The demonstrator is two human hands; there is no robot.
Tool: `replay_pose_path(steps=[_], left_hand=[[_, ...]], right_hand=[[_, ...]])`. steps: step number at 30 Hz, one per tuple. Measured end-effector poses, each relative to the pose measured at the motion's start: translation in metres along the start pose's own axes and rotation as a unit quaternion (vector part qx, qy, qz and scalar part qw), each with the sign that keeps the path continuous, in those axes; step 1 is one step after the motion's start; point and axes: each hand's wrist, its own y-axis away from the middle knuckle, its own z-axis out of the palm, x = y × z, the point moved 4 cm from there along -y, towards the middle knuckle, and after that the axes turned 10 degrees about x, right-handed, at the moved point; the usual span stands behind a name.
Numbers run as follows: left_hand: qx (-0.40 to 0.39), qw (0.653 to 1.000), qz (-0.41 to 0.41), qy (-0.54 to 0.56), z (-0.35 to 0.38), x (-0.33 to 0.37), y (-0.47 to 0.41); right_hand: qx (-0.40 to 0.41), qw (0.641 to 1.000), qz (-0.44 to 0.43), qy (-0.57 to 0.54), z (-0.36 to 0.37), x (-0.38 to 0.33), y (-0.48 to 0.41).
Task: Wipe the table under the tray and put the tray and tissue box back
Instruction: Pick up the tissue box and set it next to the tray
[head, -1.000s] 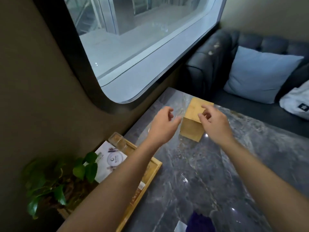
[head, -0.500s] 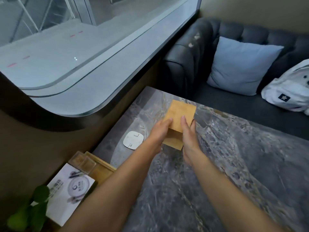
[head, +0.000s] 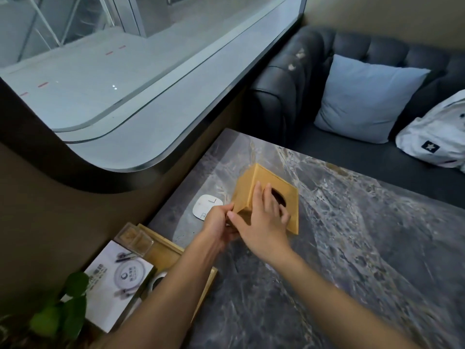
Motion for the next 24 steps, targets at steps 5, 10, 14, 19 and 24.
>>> replay_pose_path(steps=[5,10,14,19,24], left_hand=[[0.027,0.998,-0.061,-0.009,-0.018,-0.01,0.001],[0.051,0.99,-0.132,0.001,-0.029,-0.016,0.005],[0.08,0.991,-0.107,-0.027,-0.037,-0.005,0.007],[0.052,0.992,-0.083,-0.083,-0.038,0.002,0.012],[0.055,0.987,-0.022,-0.149,-0.042,0.004,0.01]], right_hand=[[-0.017,0.996,-0.023,0.079,0.014,-0.015,0.014],[-0.074,0.986,-0.059,0.138,0.028,-0.022,0.024],[-0.06,0.985,-0.071,0.143,0.03,-0.019,0.026],[-0.065,0.984,-0.074,0.151,0.036,-0.019,0.026],[-0.099,0.979,-0.079,0.159,0.031,-0.019,0.023]])
